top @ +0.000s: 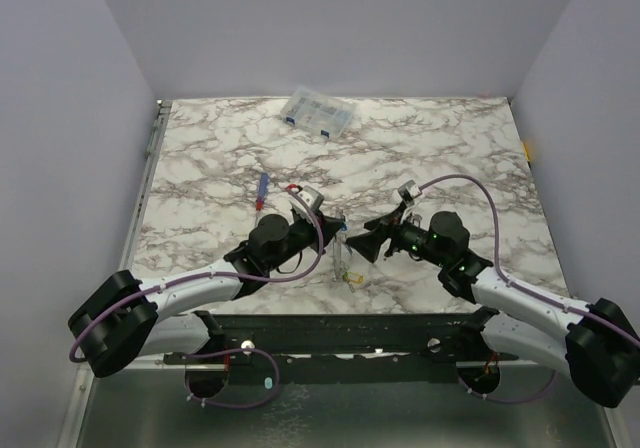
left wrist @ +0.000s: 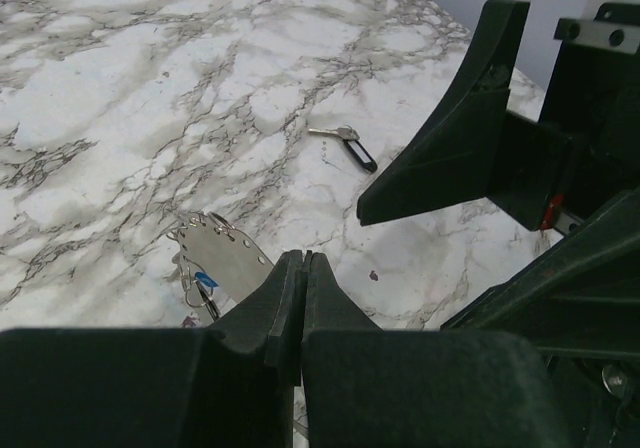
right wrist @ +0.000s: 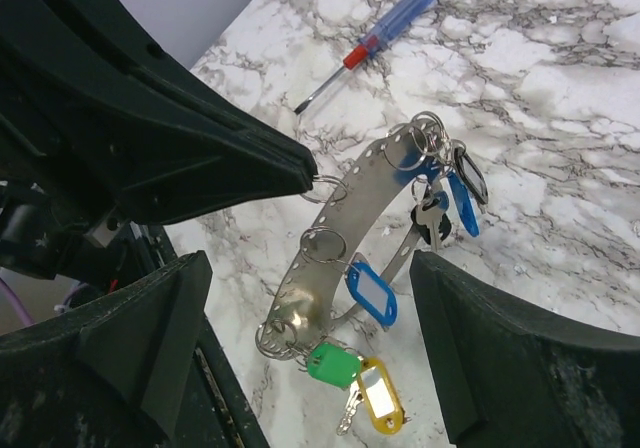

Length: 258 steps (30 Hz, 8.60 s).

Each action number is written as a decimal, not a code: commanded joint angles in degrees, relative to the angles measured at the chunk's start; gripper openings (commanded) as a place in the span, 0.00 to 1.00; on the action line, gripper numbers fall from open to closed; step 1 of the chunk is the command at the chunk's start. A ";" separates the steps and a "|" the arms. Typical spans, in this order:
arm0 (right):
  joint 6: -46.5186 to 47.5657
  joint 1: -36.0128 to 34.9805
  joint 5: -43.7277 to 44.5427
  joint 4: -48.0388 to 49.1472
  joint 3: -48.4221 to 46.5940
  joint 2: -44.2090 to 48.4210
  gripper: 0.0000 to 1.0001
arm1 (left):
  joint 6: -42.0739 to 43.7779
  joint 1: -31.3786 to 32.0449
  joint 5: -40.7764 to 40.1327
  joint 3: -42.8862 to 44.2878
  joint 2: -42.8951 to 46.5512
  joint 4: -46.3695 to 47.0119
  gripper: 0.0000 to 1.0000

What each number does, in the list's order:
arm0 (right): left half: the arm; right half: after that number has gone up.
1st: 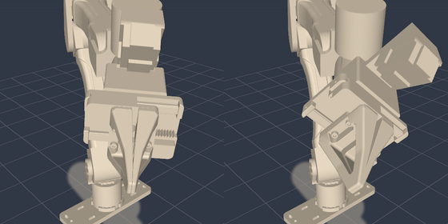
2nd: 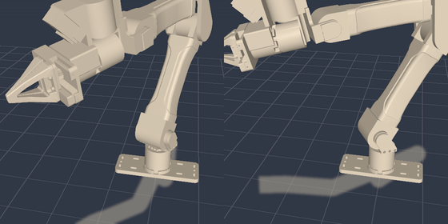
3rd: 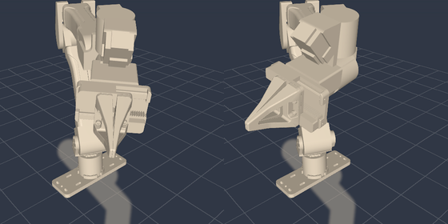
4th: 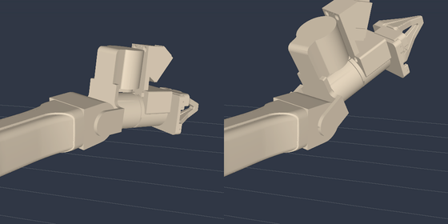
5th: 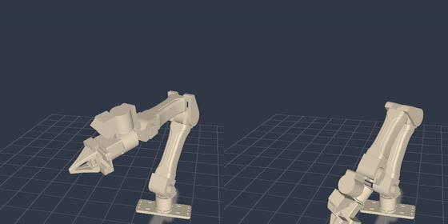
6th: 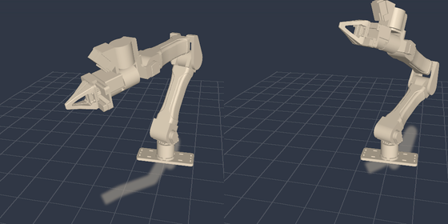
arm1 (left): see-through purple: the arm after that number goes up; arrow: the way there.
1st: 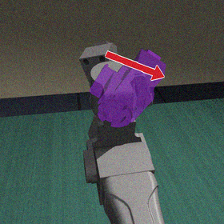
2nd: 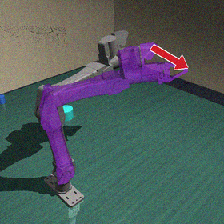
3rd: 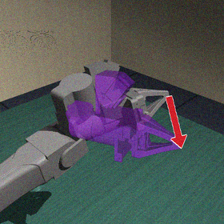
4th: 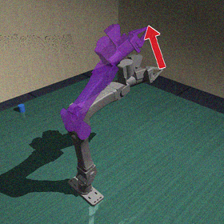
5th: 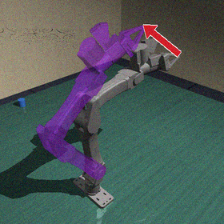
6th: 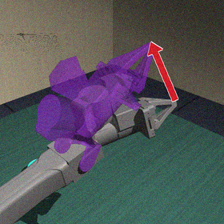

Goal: Put the keys on the keyring

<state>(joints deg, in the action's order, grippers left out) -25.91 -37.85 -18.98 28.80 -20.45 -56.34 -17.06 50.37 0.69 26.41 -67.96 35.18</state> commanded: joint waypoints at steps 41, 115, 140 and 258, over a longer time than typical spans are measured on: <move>-22.42 0.48 60.07 -52.44 -14.22 2.84 0.98 | 0.32 7.22 -17.91 28.85 -27.92 -31.31 0.56; -9.25 0.67 59.07 -55.05 -16.11 27.68 0.97 | 79.89 -2.22 23.17 61.77 -52.76 -67.76 0.35; -8.81 0.65 58.02 -53.62 -15.16 27.28 0.97 | 75.87 -5.48 27.77 72.97 -57.45 -77.84 0.00; 11.58 -1.30 -0.27 -22.92 -22.77 -4.02 0.74 | -10.74 1.73 -8.44 -0.37 -7.58 53.23 0.00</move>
<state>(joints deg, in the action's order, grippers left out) -15.35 -38.20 -23.05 8.64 -42.96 -60.01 -27.79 51.53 -5.30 23.86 -75.64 81.12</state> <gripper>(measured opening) 0.718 0.017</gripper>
